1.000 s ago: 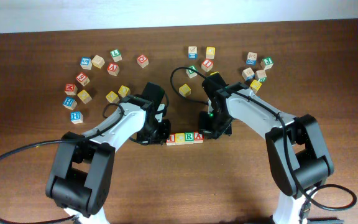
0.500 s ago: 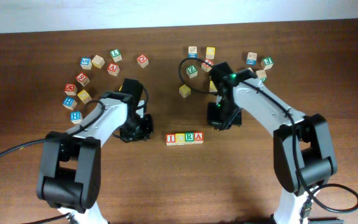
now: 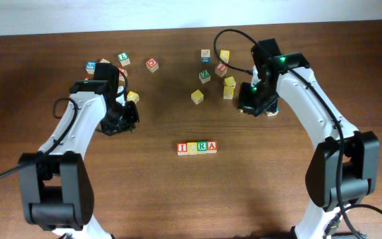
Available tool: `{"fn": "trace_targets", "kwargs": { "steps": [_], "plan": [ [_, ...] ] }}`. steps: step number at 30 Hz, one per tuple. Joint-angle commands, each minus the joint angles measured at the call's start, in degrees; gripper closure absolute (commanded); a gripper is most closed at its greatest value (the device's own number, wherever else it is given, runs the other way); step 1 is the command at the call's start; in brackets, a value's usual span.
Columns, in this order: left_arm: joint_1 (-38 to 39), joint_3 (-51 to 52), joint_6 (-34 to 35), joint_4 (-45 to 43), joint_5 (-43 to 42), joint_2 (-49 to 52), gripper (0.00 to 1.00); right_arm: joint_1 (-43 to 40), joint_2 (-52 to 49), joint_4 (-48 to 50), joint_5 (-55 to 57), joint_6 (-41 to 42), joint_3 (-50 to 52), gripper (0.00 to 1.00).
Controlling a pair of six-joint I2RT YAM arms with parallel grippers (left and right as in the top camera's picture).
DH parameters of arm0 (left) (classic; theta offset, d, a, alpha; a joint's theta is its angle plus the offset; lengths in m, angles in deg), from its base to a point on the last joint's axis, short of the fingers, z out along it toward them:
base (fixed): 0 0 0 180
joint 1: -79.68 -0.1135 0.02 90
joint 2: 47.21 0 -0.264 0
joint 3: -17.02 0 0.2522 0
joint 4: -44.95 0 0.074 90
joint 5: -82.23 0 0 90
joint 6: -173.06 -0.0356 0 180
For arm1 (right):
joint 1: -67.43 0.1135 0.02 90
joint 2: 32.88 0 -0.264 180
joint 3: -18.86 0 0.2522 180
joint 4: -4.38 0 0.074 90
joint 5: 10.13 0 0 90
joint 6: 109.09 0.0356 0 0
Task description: Spell out ICRA
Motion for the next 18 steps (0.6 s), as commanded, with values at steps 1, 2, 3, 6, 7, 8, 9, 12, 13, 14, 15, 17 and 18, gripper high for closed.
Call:
{"fn": "trace_targets", "kwargs": {
  "steps": [1,2,3,6,7,8,9,12,13,14,15,17,18],
  "plan": [
    [0.0,-1.0,2.1,-0.3,0.4,-1.4,1.0,5.7,-0.3,2.8,-1.2,-0.6,-0.9,0.96],
    [0.0,-1.0,2.1,-0.3,0.4,-1.4,1.0,8.3,-0.9,5.0,-1.0,-0.4,-0.9,0.96],
    [0.0,-1.0,2.1,-0.1,0.4,-1.4,1.0,10.1,-1.6,6.5,-0.6,0.4,-0.9,0.96],
    [0.0,-1.0,2.4,0.1,0.2,-1.4,1.0,13.3,-4.2,8.0,2.8,3.3,-0.9,0.96],
    [0.0,-1.0,2.5,-0.1,0.2,-1.4,1.0,14.1,-5.2,8.0,3.0,3.3,-0.9,0.96],
    [0.0,-1.0,2.5,-0.4,0.3,-1.4,1.0,14.3,-5.8,8.1,3.0,3.3,-0.9,0.96],
    [0.0,-1.0,2.5,-0.8,0.4,-1.4,1.0,14.4,-5.9,8.2,3.1,3.3,-0.9,0.96],
    [0.0,-1.0,2.5,-4.0,0.4,-1.4,1.0,14.4,-5.9,8.3,2.3,3.3,-0.9,0.96],
    [0.0,-1.0,2.5,-4.7,0.5,-1.4,1.0,14.4,-6.0,8.2,1.4,3.3,-0.9,0.96],
    [0.0,-1.0,2.5,-5.6,0.5,-1.4,1.0,14.7,-6.2,8.2,0.1,3.2,-0.9,0.96],
    [0.0,-1.0,2.5,-6.7,1.8,-1.4,1.0,15.4,-6.4,8.2,-0.1,3.0,-0.9,0.96],
    [0.0,-1.0,2.5,-7.7,3.5,-1.4,1.0,16.9,-6.4,8.2,-0.1,3.0,-0.9,0.96],
    [0.0,-1.0,2.5,-8.1,3.4,-1.4,1.0,17.5,-6.5,8.2,-0.1,3.1,-0.9,0.96]
  ]
}}
